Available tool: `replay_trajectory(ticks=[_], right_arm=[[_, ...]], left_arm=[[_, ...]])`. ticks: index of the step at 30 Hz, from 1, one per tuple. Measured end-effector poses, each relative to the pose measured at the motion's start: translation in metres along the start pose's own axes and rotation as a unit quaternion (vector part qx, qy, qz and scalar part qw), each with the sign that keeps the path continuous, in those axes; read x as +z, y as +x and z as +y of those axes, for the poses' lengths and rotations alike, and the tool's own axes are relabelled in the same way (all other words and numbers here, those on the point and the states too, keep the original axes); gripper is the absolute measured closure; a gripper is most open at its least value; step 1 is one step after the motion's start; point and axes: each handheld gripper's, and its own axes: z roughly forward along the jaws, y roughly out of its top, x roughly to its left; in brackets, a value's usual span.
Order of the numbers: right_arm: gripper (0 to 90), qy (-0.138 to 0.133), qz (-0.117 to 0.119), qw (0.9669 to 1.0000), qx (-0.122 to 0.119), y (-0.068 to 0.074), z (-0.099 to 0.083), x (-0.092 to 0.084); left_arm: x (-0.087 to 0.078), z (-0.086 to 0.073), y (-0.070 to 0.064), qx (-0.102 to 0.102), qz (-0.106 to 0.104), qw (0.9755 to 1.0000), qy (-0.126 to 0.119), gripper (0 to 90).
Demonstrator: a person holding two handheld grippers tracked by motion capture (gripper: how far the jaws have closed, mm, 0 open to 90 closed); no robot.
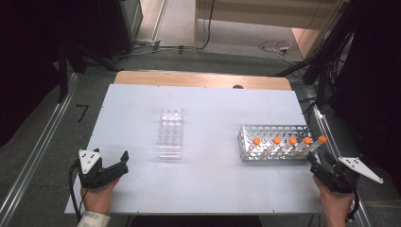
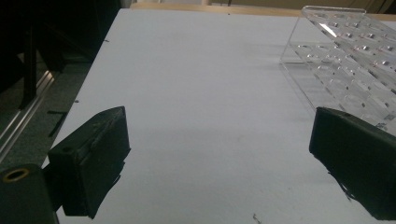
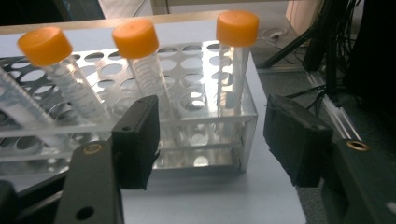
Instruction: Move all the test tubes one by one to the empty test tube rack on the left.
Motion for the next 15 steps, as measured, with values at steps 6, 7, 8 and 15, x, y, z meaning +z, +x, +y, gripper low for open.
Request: replay_trajectory(ticks=[6,7,8,15], right_arm=[[48.1,-0.005,-0.013,0.9999,-0.001,-0.004,0.008,0.009],[49.9,-0.004,-0.014,0.9999,0.0,-0.004,0.009,0.011],[52.9,-0.003,-0.017,0.9998,0.003,-0.006,0.011,0.015],[61.3,0.003,-0.021,0.9998,0.0,-0.007,0.016,0.027]], left_arm=[[0.0,0.0,0.0,-0.001,-0.001,1.0,0.0,5.4],[0.0,0.0,0.0,-0.001,0.0,1.0,0.0,5.4],[0.0,0.0,0.0,-0.001,-0.001,1.0,0.0,5.5],[0.001,0.0,0.0,-0.002,-0.001,1.0,0.002,5.5]])
